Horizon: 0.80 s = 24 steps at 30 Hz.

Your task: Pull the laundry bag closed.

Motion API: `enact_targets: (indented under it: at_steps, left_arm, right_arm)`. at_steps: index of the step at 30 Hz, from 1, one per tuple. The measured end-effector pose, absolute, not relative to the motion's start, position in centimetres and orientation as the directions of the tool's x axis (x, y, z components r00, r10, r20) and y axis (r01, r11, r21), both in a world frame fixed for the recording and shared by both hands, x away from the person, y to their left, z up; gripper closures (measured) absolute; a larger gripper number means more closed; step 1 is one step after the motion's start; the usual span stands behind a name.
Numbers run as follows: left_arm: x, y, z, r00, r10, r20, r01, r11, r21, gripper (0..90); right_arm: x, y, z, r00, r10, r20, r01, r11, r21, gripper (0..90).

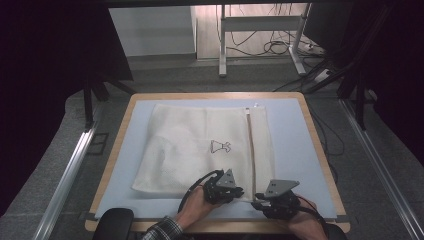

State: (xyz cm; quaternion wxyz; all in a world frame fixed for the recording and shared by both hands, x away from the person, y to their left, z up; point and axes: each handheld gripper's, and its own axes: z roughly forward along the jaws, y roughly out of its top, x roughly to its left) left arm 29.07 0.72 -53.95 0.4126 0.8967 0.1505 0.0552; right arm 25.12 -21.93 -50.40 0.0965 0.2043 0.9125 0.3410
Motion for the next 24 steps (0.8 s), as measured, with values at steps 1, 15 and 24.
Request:
enact_targets:
  at_steps: [1, 15, 24]
  left_arm:
    - [29.1, 0.8, -53.9, 0.949, 0.315, -0.029, 0.228, -0.615, 0.755, 84.7]
    - [29.3, 0.9, -54.0, 0.945, 0.324, -0.052, 0.248, -0.604, 0.758, 86.1]
    - [29.3, 0.9, -54.0, 0.944, 0.324, -0.054, 0.250, -0.603, 0.757, 86.1]
  right_arm:
    - [25.1, -21.8, -50.5, -0.900, 0.435, -0.036, 0.307, 0.689, 0.656, 64.7]
    - [24.4, -20.2, -51.3, -0.889, 0.396, -0.228, 0.208, 0.795, 0.570, 69.8]
    - [24.9, -21.0, -50.6, -0.874, 0.446, -0.194, 0.247, 0.751, 0.612, 79.4]
